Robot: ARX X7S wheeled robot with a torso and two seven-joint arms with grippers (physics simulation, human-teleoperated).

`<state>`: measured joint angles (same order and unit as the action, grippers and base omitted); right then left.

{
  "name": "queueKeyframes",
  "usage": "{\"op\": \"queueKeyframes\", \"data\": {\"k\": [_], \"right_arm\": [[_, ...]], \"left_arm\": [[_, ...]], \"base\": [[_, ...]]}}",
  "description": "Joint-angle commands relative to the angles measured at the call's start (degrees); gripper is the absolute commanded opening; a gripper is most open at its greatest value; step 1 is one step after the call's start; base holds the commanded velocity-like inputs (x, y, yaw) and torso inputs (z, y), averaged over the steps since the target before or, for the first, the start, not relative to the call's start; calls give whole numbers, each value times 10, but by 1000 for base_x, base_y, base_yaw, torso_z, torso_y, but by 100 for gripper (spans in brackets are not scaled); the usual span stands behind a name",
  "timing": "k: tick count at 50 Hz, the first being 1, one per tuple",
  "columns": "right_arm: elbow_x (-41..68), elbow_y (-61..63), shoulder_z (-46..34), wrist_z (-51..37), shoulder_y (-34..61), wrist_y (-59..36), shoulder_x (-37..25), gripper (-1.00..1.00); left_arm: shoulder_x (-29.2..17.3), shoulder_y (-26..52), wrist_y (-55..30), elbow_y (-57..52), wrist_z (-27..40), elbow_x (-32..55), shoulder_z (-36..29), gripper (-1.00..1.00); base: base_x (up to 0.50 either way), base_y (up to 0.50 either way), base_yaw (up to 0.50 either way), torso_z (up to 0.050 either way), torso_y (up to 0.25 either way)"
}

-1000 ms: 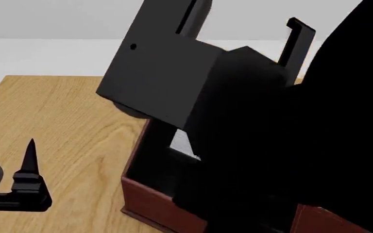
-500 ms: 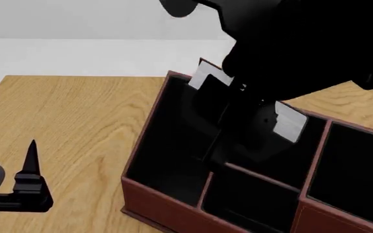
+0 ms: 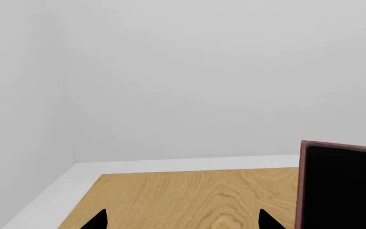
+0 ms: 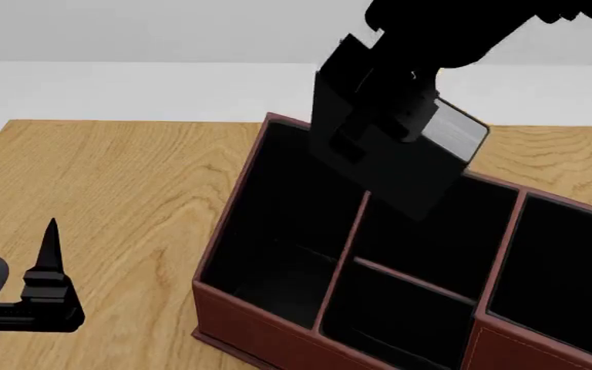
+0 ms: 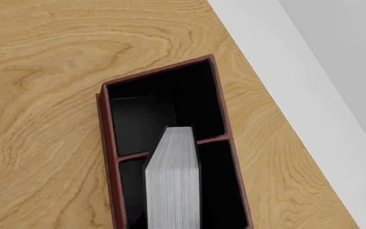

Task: Pick up the book and place it in the front compartment of the caddy.

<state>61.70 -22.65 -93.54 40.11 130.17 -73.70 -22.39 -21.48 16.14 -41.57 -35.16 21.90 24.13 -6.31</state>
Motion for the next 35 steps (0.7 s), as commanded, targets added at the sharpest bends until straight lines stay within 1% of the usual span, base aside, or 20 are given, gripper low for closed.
{"op": "queueKeyframes", "data": {"k": [1, 6, 14, 24, 35], "right_arm": [[-103, -113, -44, 120, 5, 48, 74, -100], [-128, -157, -83, 184, 1, 67, 105, -100], [-175, -245, -127, 243, -20, 118, 153, -100], [-202, -295, -155, 273, -52, 147, 179, -100], [-214, -311, -160, 267, -79, 160, 184, -100]], "left_arm": [[10, 1, 14, 6, -14, -8, 6, 100], [9, -3, 19, 8, -15, -8, 6, 100], [7, -11, 29, 13, -16, -7, 9, 100], [6, -14, 34, 16, -16, -5, 11, 100], [5, -15, 33, 13, -12, -3, 13, 100]], "base": [[0, 0, 0, 0, 0], [0, 0, 0, 0, 2], [0, 0, 0, 0, 1], [0, 0, 0, 0, 1], [0, 0, 0, 1, 2]]}}
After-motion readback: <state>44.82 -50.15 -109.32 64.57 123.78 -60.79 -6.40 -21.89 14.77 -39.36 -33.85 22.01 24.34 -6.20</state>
